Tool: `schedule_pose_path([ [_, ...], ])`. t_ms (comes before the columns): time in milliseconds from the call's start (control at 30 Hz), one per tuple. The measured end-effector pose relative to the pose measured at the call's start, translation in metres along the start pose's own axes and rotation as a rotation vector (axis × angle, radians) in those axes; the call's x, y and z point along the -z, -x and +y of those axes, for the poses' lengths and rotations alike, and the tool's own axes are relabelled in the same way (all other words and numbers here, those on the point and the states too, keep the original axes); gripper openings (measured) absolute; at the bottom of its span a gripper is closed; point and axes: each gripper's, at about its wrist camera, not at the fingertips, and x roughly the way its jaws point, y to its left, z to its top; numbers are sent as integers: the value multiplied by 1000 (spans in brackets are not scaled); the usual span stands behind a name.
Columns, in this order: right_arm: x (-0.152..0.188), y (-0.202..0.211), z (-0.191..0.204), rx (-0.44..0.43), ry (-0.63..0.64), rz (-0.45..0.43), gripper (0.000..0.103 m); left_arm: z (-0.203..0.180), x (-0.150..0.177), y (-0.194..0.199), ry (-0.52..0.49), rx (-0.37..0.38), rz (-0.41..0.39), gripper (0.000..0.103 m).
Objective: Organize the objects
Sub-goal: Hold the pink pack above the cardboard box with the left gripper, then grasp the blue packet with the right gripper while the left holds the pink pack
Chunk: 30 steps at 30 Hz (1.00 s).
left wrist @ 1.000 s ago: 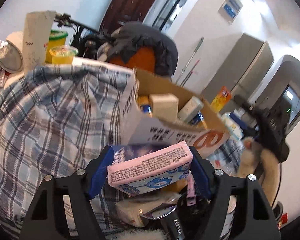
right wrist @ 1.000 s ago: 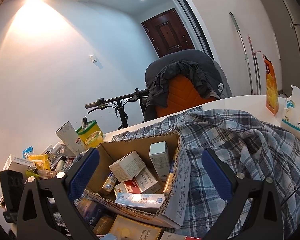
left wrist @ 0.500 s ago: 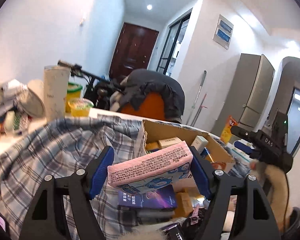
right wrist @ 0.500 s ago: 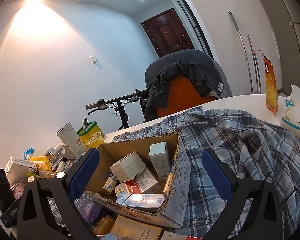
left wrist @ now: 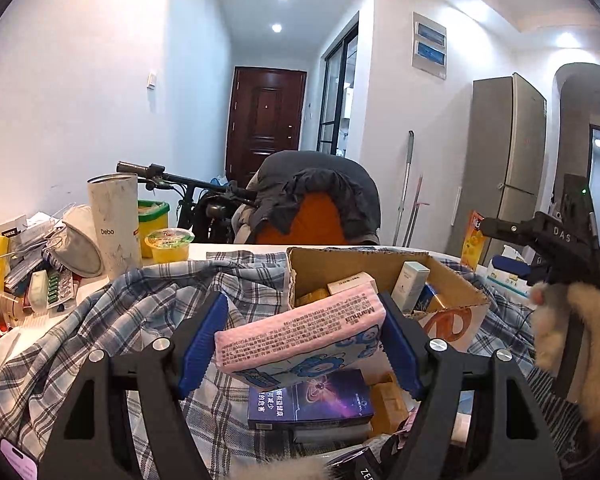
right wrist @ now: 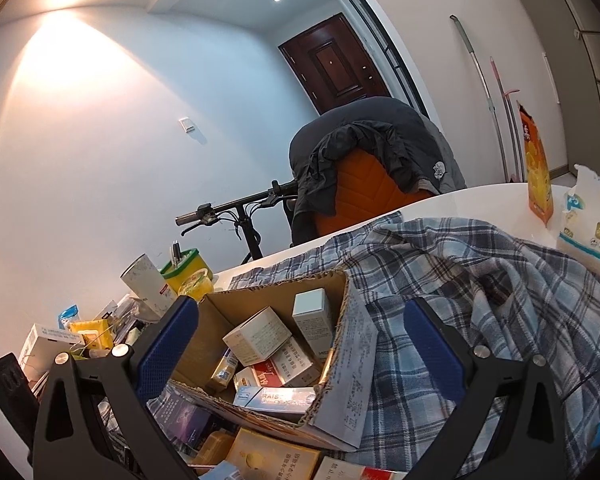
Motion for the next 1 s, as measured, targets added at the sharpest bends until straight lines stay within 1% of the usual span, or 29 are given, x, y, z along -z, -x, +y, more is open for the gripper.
schedule_pose_path([
  [200, -5, 8, -4, 19, 14, 3, 102, -1, 1, 0, -2, 1, -1, 76],
  [333, -7, 9, -4, 67, 72, 57, 102, -1, 1, -1, -9, 2, 1, 76],
  [467, 1, 12, 0, 63, 119, 116, 102, -2, 1, -2, -17, 3, 8, 76],
  [533, 10, 17, 6, 10, 118, 152, 102, -2, 1, -1, -14, 2, 8, 76],
  [600, 23, 27, 17, -93, 134, 166, 102, -1, 1, -2, -11, 2, 9, 76],
  [700, 53, 53, 42, -274, 226, 156, 102, 0, 1, -2, -6, 1, 12, 76],
  [733, 65, 62, 48, -318, 268, 149, 102, 0, 1, -3, -5, 0, 13, 76],
  [767, 78, 71, 55, -342, 322, 135, 102, 0, 1, -3, -4, 0, 14, 76],
  [800, 89, 77, 63, -337, 372, 124, 102, 0, 1, -3, -4, 0, 15, 76],
  [833, 102, 81, 68, -311, 422, 130, 102, 0, 1, -3, -3, 0, 15, 76],
  [900, 126, 86, 73, -268, 494, 183, 102, 0, 1, -3, -5, 1, 15, 76],
  [1000, 153, 89, 68, -261, 532, 281, 102, 0, 1, -4, -8, 0, 17, 76],
])
